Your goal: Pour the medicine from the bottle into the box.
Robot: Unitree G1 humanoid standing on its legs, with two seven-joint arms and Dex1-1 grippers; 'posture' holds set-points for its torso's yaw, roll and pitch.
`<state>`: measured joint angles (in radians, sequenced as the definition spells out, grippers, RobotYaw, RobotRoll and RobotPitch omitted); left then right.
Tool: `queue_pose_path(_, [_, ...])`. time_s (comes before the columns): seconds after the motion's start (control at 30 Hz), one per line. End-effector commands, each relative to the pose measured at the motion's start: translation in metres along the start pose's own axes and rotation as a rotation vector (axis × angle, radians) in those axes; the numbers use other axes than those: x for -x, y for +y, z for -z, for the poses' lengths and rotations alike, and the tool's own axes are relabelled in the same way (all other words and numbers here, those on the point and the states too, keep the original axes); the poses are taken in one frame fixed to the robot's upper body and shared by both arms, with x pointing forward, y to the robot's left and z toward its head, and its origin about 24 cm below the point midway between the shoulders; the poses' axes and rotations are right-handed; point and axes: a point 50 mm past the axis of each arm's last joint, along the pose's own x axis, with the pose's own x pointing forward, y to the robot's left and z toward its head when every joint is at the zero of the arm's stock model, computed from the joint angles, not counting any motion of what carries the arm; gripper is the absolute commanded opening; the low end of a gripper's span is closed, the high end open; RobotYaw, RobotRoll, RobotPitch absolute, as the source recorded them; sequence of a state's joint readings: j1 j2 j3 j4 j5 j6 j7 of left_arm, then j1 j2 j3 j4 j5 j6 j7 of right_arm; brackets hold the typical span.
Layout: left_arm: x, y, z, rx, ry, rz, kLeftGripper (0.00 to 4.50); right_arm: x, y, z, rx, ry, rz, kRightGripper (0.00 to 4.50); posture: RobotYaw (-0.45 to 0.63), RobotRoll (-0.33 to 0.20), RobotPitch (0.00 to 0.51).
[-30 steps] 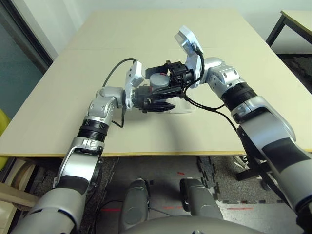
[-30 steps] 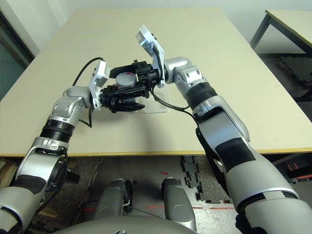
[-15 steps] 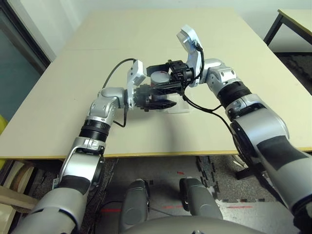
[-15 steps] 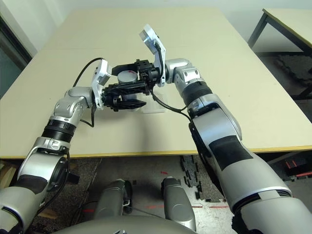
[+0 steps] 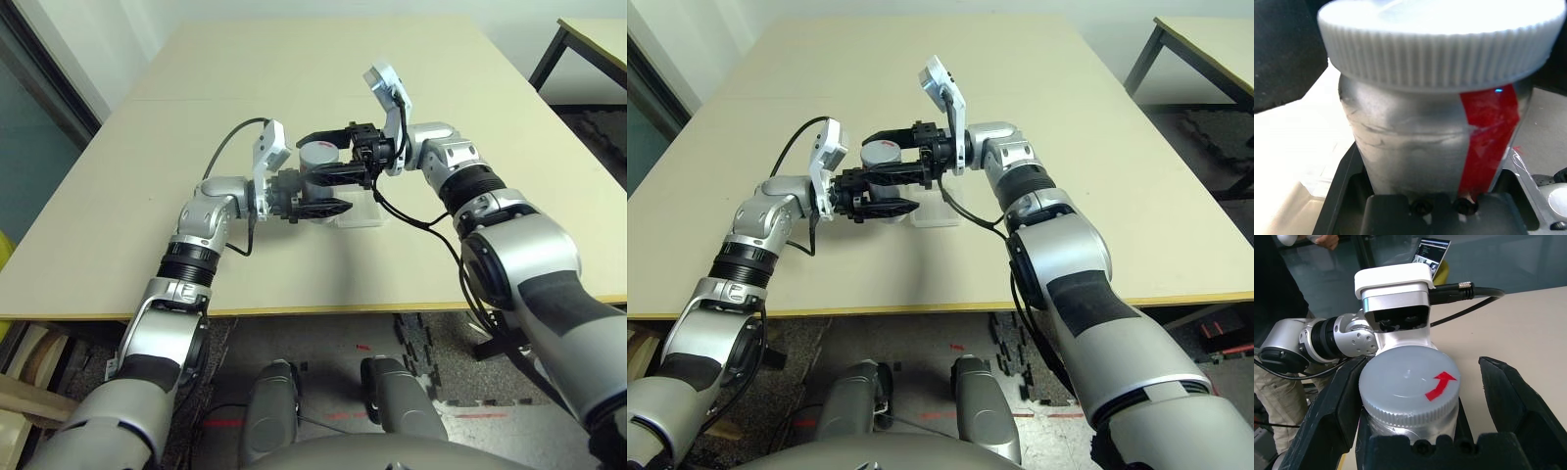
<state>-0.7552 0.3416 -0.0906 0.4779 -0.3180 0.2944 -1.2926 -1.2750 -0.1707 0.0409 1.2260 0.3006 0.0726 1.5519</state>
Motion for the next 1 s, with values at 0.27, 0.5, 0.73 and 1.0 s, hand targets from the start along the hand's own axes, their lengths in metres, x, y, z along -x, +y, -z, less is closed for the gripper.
queue_pose_path(0.27, [-0.001, 0.000, 0.002, -0.004, -0.001, 0.002, 2.83, 0.001, -0.002, -0.006, -0.019, -0.026, 0.033, 4.50, -0.11, 0.000, 0.077])
queue_pose_path(0.5, [0.001, 0.001, 0.000, -0.011, -0.006, -0.002, 2.83, 0.010, -0.005, -0.002, -0.013, 0.008, 0.104, 4.50, -0.10, 0.000, 0.072])
queue_pose_path(0.73, [0.003, 0.001, -0.002, -0.012, -0.010, -0.011, 2.83, 0.028, -0.009, 0.000, -0.013, 0.029, 0.203, 4.50, -0.09, 0.000, 0.068])
queue_pose_path(1.0, [0.004, 0.002, -0.001, -0.009, -0.013, -0.021, 2.83, 0.056, -0.010, 0.000, -0.028, 0.035, 0.306, 4.50, -0.09, 0.000, 0.063])
